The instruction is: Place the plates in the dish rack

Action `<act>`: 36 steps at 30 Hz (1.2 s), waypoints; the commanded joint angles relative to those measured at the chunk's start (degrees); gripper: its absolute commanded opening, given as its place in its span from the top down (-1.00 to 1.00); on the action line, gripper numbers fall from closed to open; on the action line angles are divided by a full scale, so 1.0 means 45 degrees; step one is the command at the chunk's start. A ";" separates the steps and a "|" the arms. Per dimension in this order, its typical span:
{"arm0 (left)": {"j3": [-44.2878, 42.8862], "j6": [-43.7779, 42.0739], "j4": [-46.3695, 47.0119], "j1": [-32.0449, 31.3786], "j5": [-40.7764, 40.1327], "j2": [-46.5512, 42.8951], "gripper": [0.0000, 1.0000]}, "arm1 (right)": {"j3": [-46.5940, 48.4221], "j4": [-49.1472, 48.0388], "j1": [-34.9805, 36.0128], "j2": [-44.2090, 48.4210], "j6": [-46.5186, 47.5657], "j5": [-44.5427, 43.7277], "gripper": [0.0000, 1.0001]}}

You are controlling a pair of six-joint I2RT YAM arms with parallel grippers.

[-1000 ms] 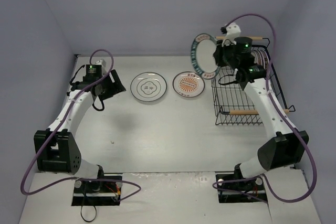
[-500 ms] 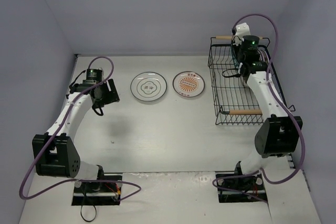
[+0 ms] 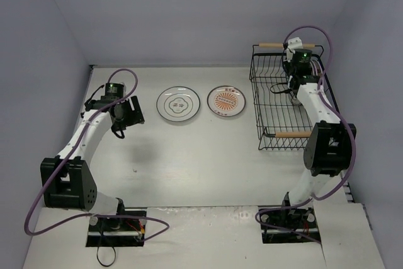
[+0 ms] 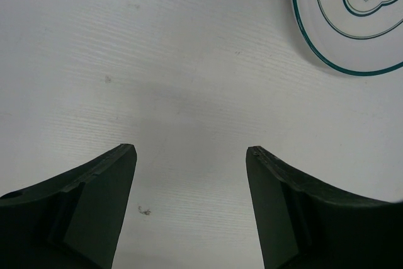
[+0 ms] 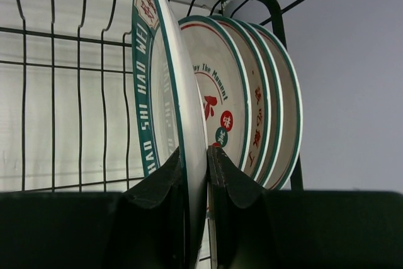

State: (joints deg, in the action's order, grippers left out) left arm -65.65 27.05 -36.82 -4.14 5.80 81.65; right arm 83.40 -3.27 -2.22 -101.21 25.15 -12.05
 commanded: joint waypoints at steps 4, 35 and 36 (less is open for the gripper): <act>-0.0704 0.0024 0.0291 -0.0037 0.0253 0.0235 -0.41 | -0.0075 -0.1950 -0.0210 -0.0145 -0.0295 -0.0311 1.00; -0.1114 0.1274 0.2165 -0.0486 0.1503 0.2089 -0.41 | 0.0589 -0.0485 -0.0133 0.1373 -0.2092 0.1390 -0.37; -0.1115 0.1332 0.2437 -0.0486 0.1658 0.2187 -0.41 | 0.0570 -0.0388 0.0158 0.1609 -0.2092 0.1196 -0.39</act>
State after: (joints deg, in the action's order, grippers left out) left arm -67.29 30.98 -30.50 -6.07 11.60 91.35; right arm 81.87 -2.94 -4.16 -102.87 16.58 -5.61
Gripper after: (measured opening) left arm 0.704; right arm 0.687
